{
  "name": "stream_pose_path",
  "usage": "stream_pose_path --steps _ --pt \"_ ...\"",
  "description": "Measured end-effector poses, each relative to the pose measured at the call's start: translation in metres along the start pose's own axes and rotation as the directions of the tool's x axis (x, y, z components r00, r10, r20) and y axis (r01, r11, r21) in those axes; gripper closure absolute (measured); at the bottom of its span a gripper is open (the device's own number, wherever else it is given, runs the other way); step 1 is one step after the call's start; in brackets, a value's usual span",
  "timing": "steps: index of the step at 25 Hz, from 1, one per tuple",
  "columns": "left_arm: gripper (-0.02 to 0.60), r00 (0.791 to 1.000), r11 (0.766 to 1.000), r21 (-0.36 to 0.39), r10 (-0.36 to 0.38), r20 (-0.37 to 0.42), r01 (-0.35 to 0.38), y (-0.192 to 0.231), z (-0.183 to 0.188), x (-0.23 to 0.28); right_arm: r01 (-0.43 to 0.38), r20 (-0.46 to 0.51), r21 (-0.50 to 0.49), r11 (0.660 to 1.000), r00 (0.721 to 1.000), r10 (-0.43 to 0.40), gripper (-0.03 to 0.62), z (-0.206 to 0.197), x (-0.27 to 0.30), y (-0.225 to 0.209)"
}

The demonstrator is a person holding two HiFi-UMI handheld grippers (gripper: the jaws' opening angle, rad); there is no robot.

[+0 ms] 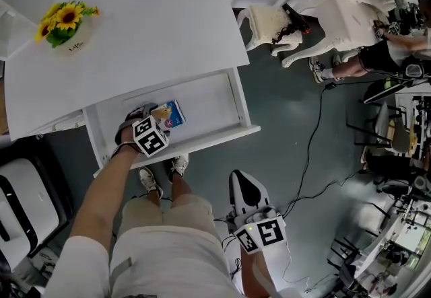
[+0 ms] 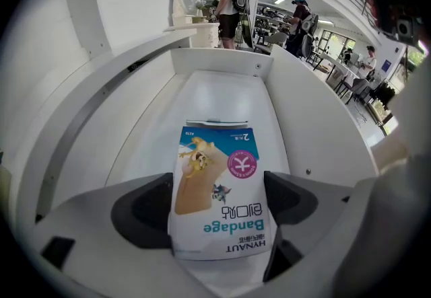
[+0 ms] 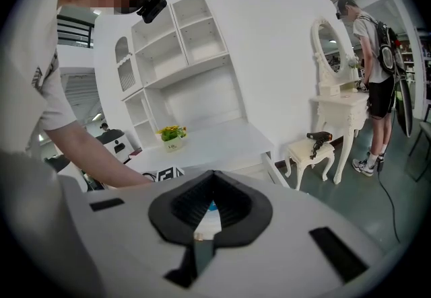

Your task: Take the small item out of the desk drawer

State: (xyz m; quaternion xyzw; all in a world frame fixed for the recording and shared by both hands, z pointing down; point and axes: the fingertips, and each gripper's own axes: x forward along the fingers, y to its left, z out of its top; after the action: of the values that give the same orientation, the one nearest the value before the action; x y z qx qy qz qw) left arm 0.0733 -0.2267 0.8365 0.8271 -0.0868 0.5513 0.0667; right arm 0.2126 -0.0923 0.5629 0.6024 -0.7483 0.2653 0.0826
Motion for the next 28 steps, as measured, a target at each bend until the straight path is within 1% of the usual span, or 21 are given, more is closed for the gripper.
stream_pose_path --steps 7,11,15,24,28 --pt "0.15 0.999 0.998 -0.061 0.007 0.039 -0.005 0.004 -0.013 -0.018 -0.017 0.013 -0.02 1.0 1.0 0.017 0.585 0.0 -0.002 0.03" --pt "0.15 0.998 0.996 -0.089 0.021 0.056 -0.016 0.01 -0.023 -0.031 -0.016 0.019 -0.029 0.999 1.0 0.017 0.585 0.002 -0.004 0.044" --pt "0.15 0.995 0.991 -0.131 0.041 0.092 -0.029 0.013 -0.031 -0.044 -0.012 0.031 -0.04 0.999 0.999 0.013 0.585 0.003 -0.006 0.057" --pt "0.15 0.981 0.981 -0.188 0.09 0.175 -0.056 0.018 -0.036 -0.078 0.017 0.08 -0.073 0.997 0.997 -0.012 0.585 0.014 -0.014 0.071" --pt "0.15 0.969 0.973 -0.22 0.113 0.22 -0.063 0.018 -0.035 -0.095 0.02 0.098 -0.092 0.996 0.995 -0.011 0.585 0.02 -0.021 0.081"
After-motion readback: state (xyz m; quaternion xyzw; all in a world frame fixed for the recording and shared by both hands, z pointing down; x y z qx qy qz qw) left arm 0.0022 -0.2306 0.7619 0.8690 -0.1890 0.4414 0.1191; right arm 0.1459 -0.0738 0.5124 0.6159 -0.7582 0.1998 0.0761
